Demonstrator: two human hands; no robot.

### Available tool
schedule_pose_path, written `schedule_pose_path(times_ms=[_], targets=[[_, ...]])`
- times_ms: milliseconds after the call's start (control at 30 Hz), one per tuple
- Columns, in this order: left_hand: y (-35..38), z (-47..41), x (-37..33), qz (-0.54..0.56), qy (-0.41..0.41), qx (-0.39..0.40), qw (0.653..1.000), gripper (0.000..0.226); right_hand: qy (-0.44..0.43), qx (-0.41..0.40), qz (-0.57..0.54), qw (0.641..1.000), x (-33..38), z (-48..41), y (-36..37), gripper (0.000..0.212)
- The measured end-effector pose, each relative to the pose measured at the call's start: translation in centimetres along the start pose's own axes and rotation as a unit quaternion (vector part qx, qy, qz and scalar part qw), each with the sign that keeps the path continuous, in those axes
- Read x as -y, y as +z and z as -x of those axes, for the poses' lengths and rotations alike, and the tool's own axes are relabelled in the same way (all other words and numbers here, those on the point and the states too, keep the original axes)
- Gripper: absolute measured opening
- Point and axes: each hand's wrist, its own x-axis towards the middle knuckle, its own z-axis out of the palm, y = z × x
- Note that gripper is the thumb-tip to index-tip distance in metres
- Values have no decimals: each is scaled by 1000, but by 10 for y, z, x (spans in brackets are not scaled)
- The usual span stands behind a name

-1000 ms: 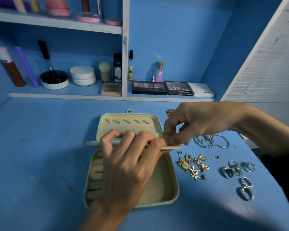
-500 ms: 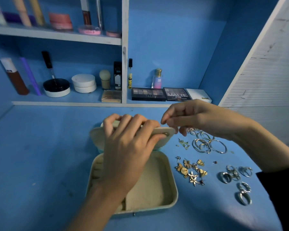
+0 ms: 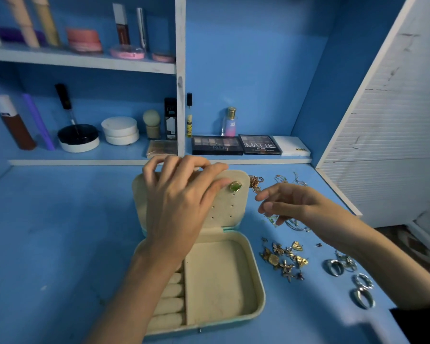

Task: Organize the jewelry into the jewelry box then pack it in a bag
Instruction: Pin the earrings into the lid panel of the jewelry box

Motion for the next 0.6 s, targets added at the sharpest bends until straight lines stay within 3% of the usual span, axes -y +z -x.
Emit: schedule_pose_path(times_ms=[267, 433, 600], targets=[[1, 5, 2, 14, 1, 14, 1000, 20, -16, -19, 110, 994, -18, 4, -1, 12], [-1, 6, 4, 37, -2, 27, 999, 24, -66, -7, 294, 954, -21, 13, -9, 14], [-1, 7, 4, 37, 0, 34, 999, 26, -87, 22, 348, 933, -21, 22, -15, 6]])
